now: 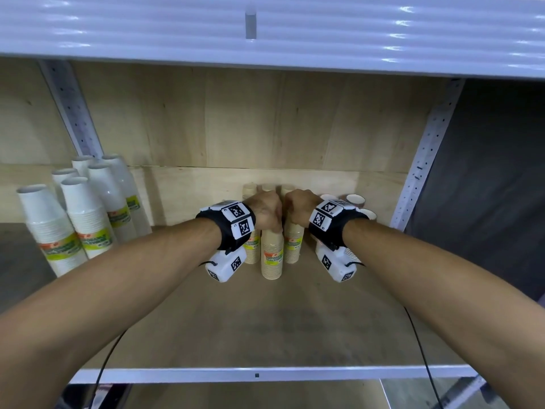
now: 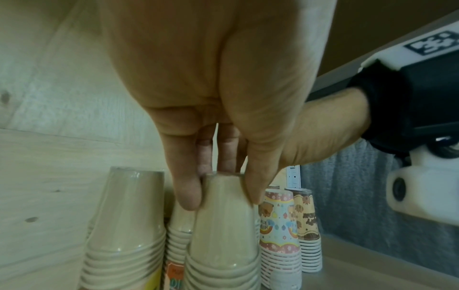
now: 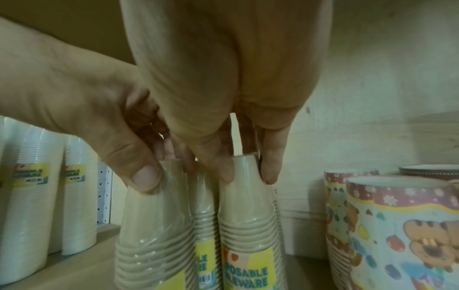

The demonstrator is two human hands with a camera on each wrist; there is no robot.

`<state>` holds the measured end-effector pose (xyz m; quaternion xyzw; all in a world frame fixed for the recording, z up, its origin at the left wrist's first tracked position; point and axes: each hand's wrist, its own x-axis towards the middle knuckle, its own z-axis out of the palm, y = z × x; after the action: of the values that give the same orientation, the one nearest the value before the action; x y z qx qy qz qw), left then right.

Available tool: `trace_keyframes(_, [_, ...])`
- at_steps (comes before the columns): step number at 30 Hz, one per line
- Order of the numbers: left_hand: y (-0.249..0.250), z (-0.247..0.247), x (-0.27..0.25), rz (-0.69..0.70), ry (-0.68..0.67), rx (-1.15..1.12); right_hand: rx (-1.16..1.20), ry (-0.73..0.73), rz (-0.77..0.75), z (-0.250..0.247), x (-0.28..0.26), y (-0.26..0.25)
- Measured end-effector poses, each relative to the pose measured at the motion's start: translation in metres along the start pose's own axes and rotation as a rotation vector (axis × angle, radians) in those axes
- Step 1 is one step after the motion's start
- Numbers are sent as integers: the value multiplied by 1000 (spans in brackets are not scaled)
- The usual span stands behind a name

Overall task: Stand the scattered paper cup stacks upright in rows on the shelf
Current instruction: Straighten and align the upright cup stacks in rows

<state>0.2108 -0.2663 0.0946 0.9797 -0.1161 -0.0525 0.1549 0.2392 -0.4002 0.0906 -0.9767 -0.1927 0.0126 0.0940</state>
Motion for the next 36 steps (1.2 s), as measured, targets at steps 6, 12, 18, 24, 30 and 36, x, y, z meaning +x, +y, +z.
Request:
trace_keyframes(6, [-5, 1, 4, 3, 2, 3, 39, 18, 7, 0, 3, 6])
trace_keyframes(12, [-7, -2, 2, 15, 14, 0, 52, 49, 7, -2, 7, 4])
trace_keyframes(18, [-16, -26, -9, -10, 77, 3, 46, 167, 3, -12, 10, -8])
trace_keyframes(24, [-41, -71, -34, -109, 170, 51, 50, 233, -115, -27, 15, -40])
trace_keyframes(30, [-82, -118, -76, -254, 265, 88, 61, 270, -255, -29, 26, -101])
trace_keyframes(36, [-124, -154, -131, -380, 331, 140, 110, 246, -397, -26, 29, -171])
